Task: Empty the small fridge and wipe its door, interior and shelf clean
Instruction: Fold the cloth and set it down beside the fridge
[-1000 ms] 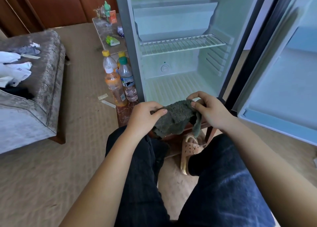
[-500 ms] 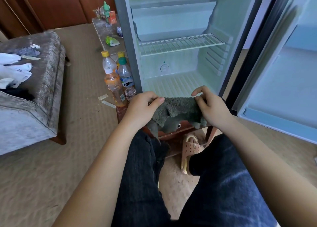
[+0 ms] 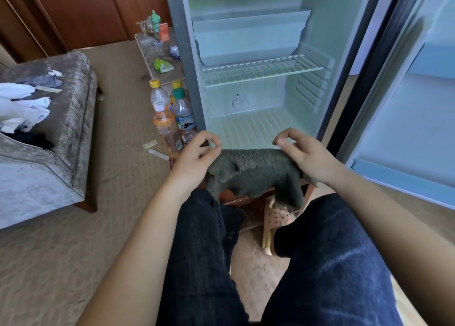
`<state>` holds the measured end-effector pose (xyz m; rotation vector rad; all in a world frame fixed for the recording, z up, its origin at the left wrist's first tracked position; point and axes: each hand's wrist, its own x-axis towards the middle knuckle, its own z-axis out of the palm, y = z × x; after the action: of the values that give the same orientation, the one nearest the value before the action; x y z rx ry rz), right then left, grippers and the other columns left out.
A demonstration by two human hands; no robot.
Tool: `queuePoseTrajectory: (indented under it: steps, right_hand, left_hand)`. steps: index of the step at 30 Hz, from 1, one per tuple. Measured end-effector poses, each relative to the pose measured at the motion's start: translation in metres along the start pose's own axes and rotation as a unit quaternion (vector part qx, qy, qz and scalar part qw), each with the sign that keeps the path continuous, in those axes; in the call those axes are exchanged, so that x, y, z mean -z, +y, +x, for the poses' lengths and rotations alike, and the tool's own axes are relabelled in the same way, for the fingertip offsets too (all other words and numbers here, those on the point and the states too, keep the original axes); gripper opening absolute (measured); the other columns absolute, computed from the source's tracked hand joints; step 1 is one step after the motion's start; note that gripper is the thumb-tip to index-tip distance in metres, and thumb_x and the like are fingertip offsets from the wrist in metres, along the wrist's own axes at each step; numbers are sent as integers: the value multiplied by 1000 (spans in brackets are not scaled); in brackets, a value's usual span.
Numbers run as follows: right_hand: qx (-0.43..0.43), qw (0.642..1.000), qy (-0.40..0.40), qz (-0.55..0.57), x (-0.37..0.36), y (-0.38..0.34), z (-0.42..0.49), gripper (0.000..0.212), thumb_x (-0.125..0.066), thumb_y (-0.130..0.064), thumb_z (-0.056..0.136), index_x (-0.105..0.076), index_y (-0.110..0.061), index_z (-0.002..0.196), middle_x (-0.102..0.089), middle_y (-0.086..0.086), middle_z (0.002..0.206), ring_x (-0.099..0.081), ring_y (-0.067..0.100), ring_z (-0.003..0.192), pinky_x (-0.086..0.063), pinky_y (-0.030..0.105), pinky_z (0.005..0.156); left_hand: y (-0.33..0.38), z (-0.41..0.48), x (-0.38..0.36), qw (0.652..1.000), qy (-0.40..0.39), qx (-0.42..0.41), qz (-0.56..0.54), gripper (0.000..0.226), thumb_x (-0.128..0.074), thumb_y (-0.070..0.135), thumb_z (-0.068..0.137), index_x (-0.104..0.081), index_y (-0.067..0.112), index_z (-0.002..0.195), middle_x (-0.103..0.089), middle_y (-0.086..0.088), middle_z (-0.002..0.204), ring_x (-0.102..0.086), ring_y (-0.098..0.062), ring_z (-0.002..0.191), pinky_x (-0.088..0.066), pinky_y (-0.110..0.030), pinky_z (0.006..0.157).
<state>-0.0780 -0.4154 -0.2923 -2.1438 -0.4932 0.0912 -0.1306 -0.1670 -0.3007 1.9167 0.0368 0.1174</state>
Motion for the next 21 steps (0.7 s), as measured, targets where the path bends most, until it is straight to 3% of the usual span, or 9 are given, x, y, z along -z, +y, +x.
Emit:
queuePoseTrajectory:
  steps: [2, 5, 7, 9, 12, 15, 18, 21]
  right_hand:
    - [11, 994, -110, -5, 10, -2, -3, 38, -71, -33, 83, -47, -25, 112, -56, 11, 67, -49, 23, 53, -41, 30, 54]
    - [18, 977, -129, -170, 19, 4, 2, 47, -73, -8, 77, -44, -27, 110, -61, 1, 80, -60, 21, 70, -46, 32, 62]
    - [5, 958, -119, -260, 26, 7, 7, 32, -69, -9, 77, -52, -25, 99, -60, -3, 77, -57, 18, 72, -43, 29, 61]
    - [-4, 954, -115, -276, 35, 9, 9, 11, -69, -12, 79, -60, -17, 83, -58, -3, 66, -55, 16, 66, -40, 28, 58]
    - [-13, 976, -93, -196, 46, 14, 10, 12, -70, -12, 81, -66, -18, 73, -56, -6, 57, -52, 11, 56, -40, 23, 55]
    - [-44, 996, -71, 44, 48, 17, 6, 7, -68, -11, 84, -72, -14, 89, -72, 2, 79, -68, 16, 76, -53, 26, 73]
    - [-85, 944, -40, 316, 42, 11, 2, 18, -59, -18, 86, -68, -9, 98, -75, 5, 94, -71, 13, 90, -56, 21, 77]
    - [-136, 918, -9, 372, 28, 9, 8, 17, -52, -16, 95, -65, -5, 93, -74, 8, 85, -72, 12, 76, -56, 19, 63]
  left_hand:
    - [2, 1, 10, 999, -25, 18, -27, 31, -47, 14, 101, -64, 31, 81, -63, 14, 88, -56, -14, 94, -41, -38, 84]
    - [7, 3, 23, 996, -77, 44, -16, 17, -60, 19, 95, -69, 33, 92, -64, 12, 111, -55, -13, 112, -43, -36, 97]
    - [4, 5, 31, 991, -111, 40, 62, 29, -75, 22, 83, -63, 36, 105, -58, 10, 126, -51, -10, 120, -39, -34, 105]
    - [1, 7, 33, 977, -108, 27, 179, 40, -75, 18, 81, -55, 37, 110, -50, 8, 135, -47, -13, 124, -37, -37, 108]
    - [-3, 8, 33, 972, -44, -18, 230, 38, -66, 8, 87, -53, 35, 110, -52, 5, 131, -50, -18, 120, -39, -39, 107]
    - [-6, 7, 40, 987, -2, -49, 156, 33, -65, 7, 89, -62, 37, 102, -63, 11, 117, -57, -12, 113, -43, -40, 105]
    - [-10, 11, 45, 993, 48, -33, 99, 28, -68, 14, 89, -67, 41, 96, -70, 8, 106, -64, -16, 105, -51, -45, 96]
    - [-9, 14, 38, 990, 117, -7, 78, 8, -63, 21, 93, -70, 25, 90, -73, 1, 92, -68, -20, 90, -56, -39, 81]
